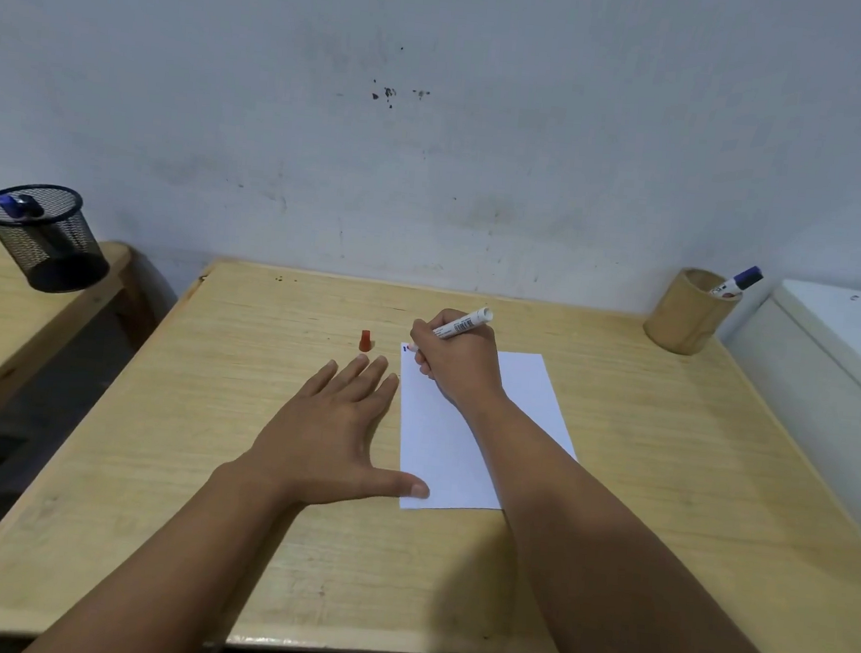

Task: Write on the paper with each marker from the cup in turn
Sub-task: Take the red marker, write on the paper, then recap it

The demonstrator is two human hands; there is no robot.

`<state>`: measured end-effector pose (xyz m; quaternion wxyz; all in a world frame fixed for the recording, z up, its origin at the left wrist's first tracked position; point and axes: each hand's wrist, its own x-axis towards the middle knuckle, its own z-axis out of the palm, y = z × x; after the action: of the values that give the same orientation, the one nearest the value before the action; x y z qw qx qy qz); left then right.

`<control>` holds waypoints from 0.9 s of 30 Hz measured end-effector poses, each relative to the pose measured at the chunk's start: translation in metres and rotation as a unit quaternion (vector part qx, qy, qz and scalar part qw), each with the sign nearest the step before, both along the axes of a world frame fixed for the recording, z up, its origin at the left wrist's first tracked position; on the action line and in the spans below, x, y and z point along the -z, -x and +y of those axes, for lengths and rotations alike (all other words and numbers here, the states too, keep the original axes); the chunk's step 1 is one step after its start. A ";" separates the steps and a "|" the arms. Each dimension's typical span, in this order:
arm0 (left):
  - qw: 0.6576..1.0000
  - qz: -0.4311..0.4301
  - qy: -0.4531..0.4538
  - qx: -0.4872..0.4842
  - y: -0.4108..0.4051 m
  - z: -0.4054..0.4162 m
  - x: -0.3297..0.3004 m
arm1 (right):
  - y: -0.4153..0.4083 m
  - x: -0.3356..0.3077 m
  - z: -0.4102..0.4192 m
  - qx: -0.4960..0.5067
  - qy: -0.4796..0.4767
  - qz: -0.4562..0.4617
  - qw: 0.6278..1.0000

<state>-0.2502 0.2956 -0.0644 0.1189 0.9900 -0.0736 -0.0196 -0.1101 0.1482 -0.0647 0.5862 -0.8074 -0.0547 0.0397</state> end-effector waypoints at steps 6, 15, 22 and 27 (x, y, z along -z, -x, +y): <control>1.000 0.022 -0.009 0.010 -0.001 0.001 -0.002 | 0.000 -0.001 0.001 0.003 0.016 -0.005 1.000; 1.000 0.016 -0.009 0.011 -0.001 0.001 -0.001 | -0.002 0.001 0.002 -0.005 0.019 -0.012 1.000; 1.000 0.013 -0.004 0.010 0.000 0.001 -0.001 | -0.002 0.003 0.001 -0.008 0.008 -0.007 1.000; 1.000 0.011 -0.008 0.008 0.000 0.001 -0.001 | -0.003 0.004 0.001 -0.008 0.015 -0.008 1.000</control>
<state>-0.2507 0.2966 -0.0630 0.1113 0.9900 -0.0800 -0.0322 -0.1066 0.1494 -0.0684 0.5731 -0.8159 -0.0654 0.0392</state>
